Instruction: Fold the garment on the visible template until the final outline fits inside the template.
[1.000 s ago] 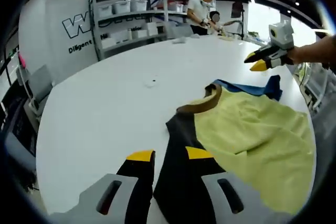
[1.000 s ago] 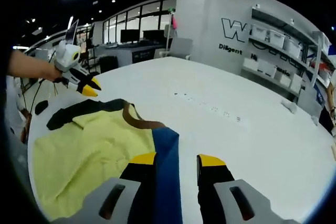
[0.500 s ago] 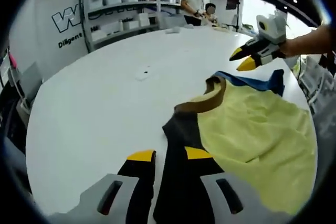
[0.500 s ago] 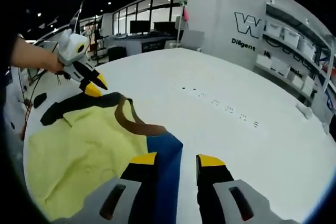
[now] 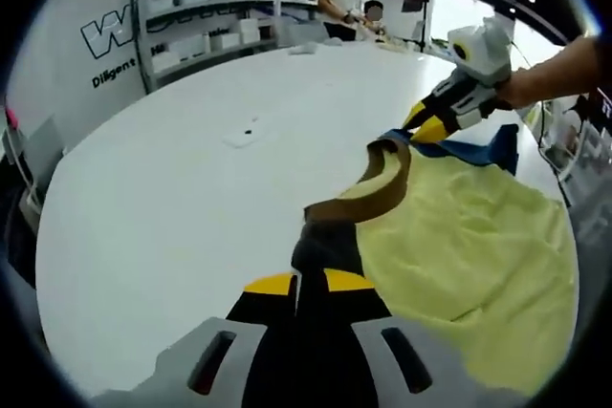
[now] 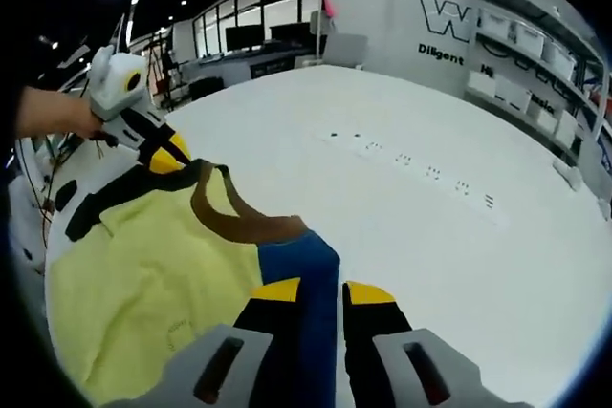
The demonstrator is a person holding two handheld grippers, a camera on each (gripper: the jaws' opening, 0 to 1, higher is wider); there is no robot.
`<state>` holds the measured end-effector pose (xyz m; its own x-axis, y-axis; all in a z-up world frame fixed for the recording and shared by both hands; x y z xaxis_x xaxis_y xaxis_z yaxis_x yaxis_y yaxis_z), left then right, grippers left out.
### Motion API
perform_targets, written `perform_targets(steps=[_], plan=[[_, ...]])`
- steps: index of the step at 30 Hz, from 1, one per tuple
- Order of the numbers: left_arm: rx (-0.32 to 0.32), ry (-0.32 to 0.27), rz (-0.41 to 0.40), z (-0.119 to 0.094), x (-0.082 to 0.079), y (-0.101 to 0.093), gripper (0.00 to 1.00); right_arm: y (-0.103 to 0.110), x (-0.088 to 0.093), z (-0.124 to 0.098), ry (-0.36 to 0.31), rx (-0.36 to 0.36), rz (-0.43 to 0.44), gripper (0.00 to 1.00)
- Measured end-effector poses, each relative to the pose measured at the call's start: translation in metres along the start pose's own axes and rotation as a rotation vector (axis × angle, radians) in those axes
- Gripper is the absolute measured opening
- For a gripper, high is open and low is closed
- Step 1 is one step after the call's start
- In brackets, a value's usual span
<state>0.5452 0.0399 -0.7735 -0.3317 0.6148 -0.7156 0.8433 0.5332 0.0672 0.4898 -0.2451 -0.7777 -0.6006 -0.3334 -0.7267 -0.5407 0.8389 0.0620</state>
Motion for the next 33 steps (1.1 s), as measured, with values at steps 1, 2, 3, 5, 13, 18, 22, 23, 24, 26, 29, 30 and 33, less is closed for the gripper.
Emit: perform_targets(steps=[1,2,3,5,13,18,22,23,24,26,29,30,33], plan=[[-0.003,0.015,0.022,0.0,0.002,0.0,0.03,0.001,0.001,0.001,0.011,0.005,-0.01,0.04],[-0.018,0.024,0.042,-0.002,0.003,0.0,0.03,0.002,0.001,0.0,0.022,0.016,-0.034,0.0],[-0.016,0.017,0.028,-0.003,0.003,0.0,0.03,0.002,0.001,-0.001,0.025,0.026,-0.043,0.0],[-0.017,0.024,0.045,-0.004,0.003,0.001,0.03,0.0,-0.001,-0.002,0.018,0.045,-0.052,0.0],[-0.045,0.044,0.105,-0.014,0.007,0.012,0.03,-0.008,-0.009,-0.014,-0.038,0.086,-0.073,0.0],[-0.028,-0.019,0.076,-0.013,-0.002,0.012,0.03,-0.007,-0.012,-0.015,-0.05,0.087,-0.085,0.0],[-0.002,-0.048,0.016,-0.004,-0.009,0.01,0.18,-0.006,-0.013,-0.016,-0.065,0.089,-0.092,0.0],[-0.003,-0.038,0.027,-0.001,-0.009,0.009,0.19,-0.006,-0.013,-0.016,-0.073,0.087,-0.094,0.0],[-0.001,-0.026,0.049,0.001,-0.008,0.007,0.18,-0.006,-0.013,-0.017,-0.072,0.089,-0.096,0.0],[0.006,-0.008,0.086,0.004,-0.006,0.004,0.17,-0.007,-0.012,-0.017,-0.076,0.088,-0.098,0.0],[-0.003,-0.015,0.118,0.006,-0.006,0.0,0.16,-0.007,-0.012,-0.018,-0.08,0.091,-0.099,0.0],[-0.009,-0.011,0.108,0.008,-0.006,0.001,0.18,-0.007,-0.011,-0.018,-0.08,0.092,-0.099,0.0],[-0.015,-0.022,0.103,0.007,-0.005,0.003,0.17,-0.008,-0.01,-0.017,-0.082,0.092,-0.095,0.0]])
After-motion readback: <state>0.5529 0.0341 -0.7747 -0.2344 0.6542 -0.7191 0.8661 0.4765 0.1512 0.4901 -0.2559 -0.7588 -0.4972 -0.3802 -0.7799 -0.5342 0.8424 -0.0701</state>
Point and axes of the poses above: the point that each gripper's makers call its tool centre point, and the gripper's own axes: z roughly forward along the fingers, y roughly to its left, x roughly out of its underside, the point moved 9 cm from there along -z, roughly backward along the fingers, and after that the axes turned 5 degrees about -x, right-handed, at the moved point
